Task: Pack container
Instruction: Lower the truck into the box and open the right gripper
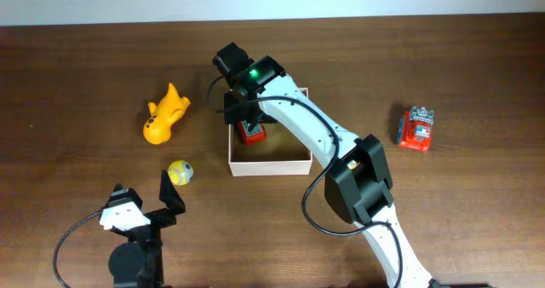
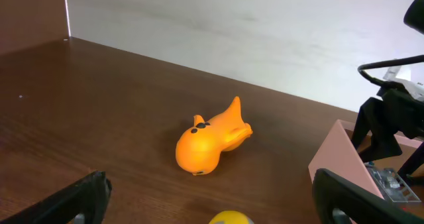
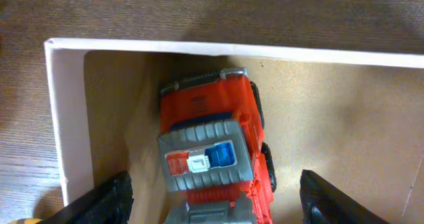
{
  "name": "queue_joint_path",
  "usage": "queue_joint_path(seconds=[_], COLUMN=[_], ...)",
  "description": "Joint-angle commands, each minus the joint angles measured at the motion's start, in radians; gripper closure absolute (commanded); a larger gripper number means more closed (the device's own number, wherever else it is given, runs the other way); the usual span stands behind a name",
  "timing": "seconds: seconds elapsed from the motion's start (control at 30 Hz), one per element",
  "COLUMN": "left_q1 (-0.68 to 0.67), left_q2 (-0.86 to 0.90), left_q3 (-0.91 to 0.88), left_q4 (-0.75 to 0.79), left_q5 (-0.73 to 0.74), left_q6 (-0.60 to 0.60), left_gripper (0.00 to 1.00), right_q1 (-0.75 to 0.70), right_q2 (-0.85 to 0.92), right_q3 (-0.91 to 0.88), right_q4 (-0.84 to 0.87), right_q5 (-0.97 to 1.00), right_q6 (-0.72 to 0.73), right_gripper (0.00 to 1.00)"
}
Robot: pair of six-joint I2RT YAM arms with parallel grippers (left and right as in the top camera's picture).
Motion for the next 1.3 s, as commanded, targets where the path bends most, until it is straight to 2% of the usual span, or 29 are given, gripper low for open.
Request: queue_joint_path(seconds=[0.0, 0.47, 0.77, 0.93, 1.27], left_q1=[0.004, 0.004, 0.004, 0.004, 0.004], left_q2=[-0.005, -0.005, -0.005, -0.005, -0.005], left_q3=[-0.006, -0.006, -0.006, -0.006, -0.006], left_q4=[0.003, 0.003, 0.003, 0.003, 0.003], left_q5=[0.007, 0.007, 0.007, 0.007, 0.007], left_q6=[0.02, 0.02, 0.02, 0.02, 0.02], left_gripper=[0.01, 0.01, 0.01, 0.01, 0.01], right_q1=[-0.001, -0.002, -0.002, -0.002, -0.001], right_q2=[0.0, -0.093, -0.102, -0.096, -0.076], right_q3=[-0.005, 0.055, 0.055, 0.053, -0.071], right_q4=[0.003, -0.126, -0.298, -0.331, -0.206], right_q5=[0.016, 0.021, 0.046, 0.05, 0.05], right_q6=[0.005, -0.018, -0.028, -0.057, -0.071], right_gripper=[0.25, 0.24, 0.5, 0.52, 0.59])
